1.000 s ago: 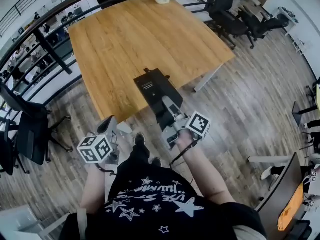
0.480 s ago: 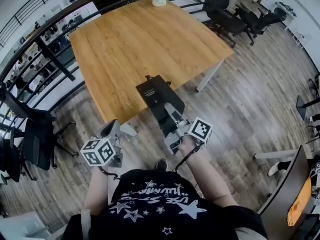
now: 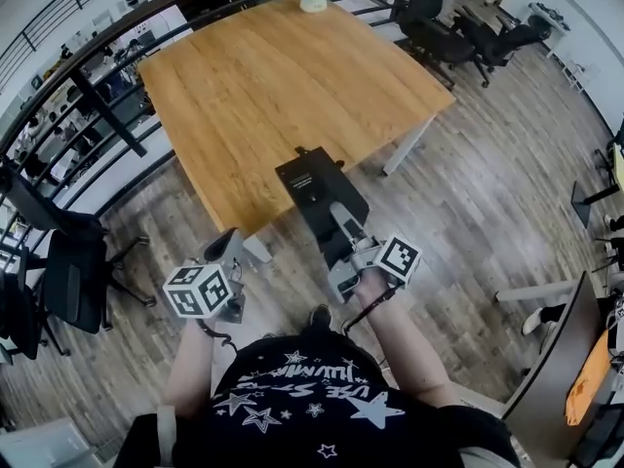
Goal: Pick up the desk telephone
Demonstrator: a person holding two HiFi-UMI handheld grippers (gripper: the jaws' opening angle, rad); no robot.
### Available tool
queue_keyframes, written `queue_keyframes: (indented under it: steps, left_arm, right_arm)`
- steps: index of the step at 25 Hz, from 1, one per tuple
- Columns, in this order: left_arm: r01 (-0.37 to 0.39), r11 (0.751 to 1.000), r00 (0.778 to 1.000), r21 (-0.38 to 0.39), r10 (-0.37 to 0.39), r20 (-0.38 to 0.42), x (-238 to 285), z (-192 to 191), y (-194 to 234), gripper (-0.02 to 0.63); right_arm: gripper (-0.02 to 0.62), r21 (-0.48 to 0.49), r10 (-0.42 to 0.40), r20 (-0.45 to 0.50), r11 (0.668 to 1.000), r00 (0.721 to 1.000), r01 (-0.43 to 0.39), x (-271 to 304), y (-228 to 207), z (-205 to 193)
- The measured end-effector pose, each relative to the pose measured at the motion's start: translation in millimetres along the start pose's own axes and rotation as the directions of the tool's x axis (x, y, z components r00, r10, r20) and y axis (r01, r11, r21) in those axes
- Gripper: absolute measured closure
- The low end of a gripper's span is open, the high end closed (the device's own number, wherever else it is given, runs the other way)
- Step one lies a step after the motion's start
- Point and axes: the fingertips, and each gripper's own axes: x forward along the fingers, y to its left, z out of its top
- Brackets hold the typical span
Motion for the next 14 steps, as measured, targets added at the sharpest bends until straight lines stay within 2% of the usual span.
queue_keyframes:
  steps: [14]
  left_arm:
    - [0.055,0.998,0.998,0.01,-0.055,-0.009,-54.9,-16.7,13.2,0.604]
  right_arm:
    - [0.382,-0.003,-0.003,0.043,1.0,0.999,0.003,-30.9,11.7,-63.0]
